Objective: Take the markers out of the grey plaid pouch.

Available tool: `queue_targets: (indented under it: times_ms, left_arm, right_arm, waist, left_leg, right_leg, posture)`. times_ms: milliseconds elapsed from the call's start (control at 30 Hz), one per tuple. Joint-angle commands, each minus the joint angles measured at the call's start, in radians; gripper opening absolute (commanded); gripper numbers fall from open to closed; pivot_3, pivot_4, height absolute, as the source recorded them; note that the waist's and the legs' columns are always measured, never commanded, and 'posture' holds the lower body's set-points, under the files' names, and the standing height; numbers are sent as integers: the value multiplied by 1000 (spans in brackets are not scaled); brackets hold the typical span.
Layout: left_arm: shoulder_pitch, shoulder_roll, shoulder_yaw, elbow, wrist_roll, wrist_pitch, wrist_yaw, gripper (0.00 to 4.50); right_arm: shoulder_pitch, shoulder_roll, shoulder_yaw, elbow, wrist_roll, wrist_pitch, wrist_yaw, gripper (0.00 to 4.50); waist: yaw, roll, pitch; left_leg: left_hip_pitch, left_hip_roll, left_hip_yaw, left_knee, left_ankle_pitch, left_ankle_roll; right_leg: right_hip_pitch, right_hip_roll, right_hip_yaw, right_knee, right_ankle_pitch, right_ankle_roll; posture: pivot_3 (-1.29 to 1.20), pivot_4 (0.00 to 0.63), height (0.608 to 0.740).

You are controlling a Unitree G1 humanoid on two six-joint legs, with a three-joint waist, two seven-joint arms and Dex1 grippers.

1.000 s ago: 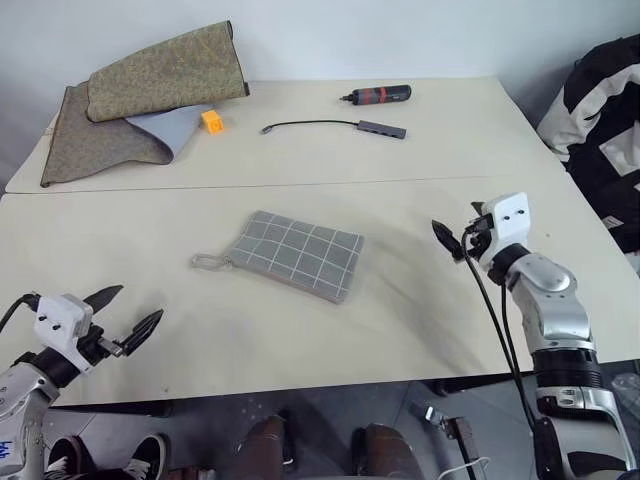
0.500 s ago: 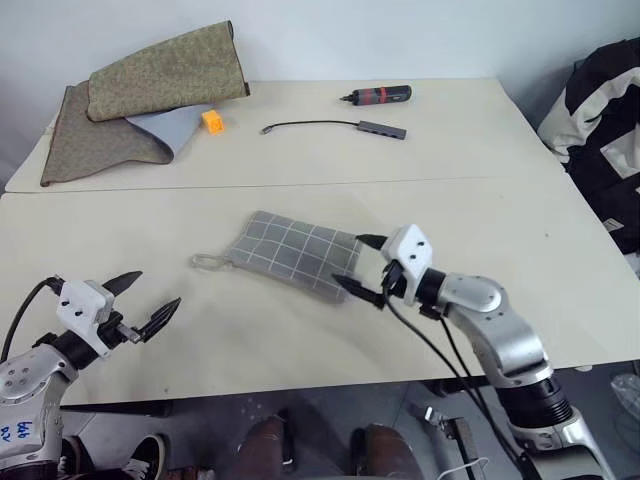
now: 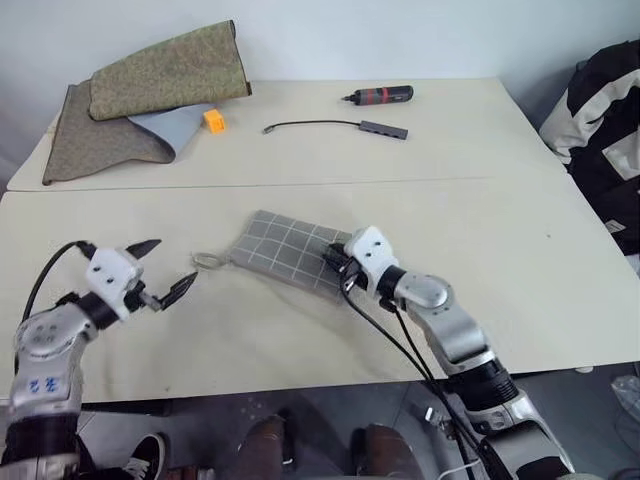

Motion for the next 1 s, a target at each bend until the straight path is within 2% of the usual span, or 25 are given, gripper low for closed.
queue_targets:
  times_ms: [33,200,367,400,533,667,767,867,1000]
  left_arm:
    - [-140,25,-71,153,116,-188,39,4500]
    - [-339,55,-214,443,290,-459,73,4500]
    - [-489,59,-399,634,510,-727,153,4500]
    - [-511,57,-418,672,519,-761,150,4500]
    - [-583,42,-465,798,536,-837,156,4500]
    - [-627,39,-537,854,643,-876,268,4500]
    - [-642,30,-556,878,632,-921,258,4500]
    - [-640,10,-566,904,601,-941,194,3895]
    - [-630,7,-567,914,586,-951,180,2604]
  right_arm:
    - [1,-47,37,55,-93,-75,4,7]
    - [20,-68,1,29,-65,-69,49,7]
    - [33,-68,-18,-2,-57,-57,65,7]
    - [38,-62,-25,-10,-50,-47,63,7]
    - [60,-55,-26,-43,-44,-26,64,7]
    - [67,-51,-31,-63,-39,-10,67,7]
    - [63,-54,-37,-66,-41,-5,66,7]
    - [61,-54,-44,-70,-38,1,67,0]
    - [64,-54,-43,-77,-37,4,69,0]
  waist:
    - [0,-3,-2]
    - [-1,-4,-3]
    - [3,-4,-3]
    - [3,-4,-3]
    - [3,-4,-3]
    - [3,-4,-3]
    - [5,-4,-3]
    - [5,-4,-3]
    - [5,-5,-3]
  left_leg:
    - [0,0,0,0,0,0]
    - [0,0,0,0,0,0]
    - [0,-1,-1,1,1,1]
    - [0,-2,-1,1,1,2]
    - [0,-1,-1,1,1,2]
    - [0,-1,-2,2,1,2]
    - [0,-2,-3,2,1,2]
    - [0,-2,-2,2,1,3]
    - [0,-2,-3,3,1,3]
  right_leg:
    - [0,0,0,0,0,0]
    - [1,0,-2,1,0,0]
    - [1,-1,-4,1,0,0]
    - [1,-1,-4,1,0,0]
    - [1,-1,-6,1,0,0]
    - [2,-2,-6,2,0,0]
    - [2,-2,-6,3,0,0]
    - [2,-2,-7,3,0,0]
    - [2,-2,-7,3,0,0]
  posture:
    - [0,150,740]
    - [0,150,740]
    - [0,150,740]
    - [0,150,740]
    - [0,150,740]
    - [0,150,740]
    - [0,150,740]
    - [0,150,740]
    - [0,150,740]
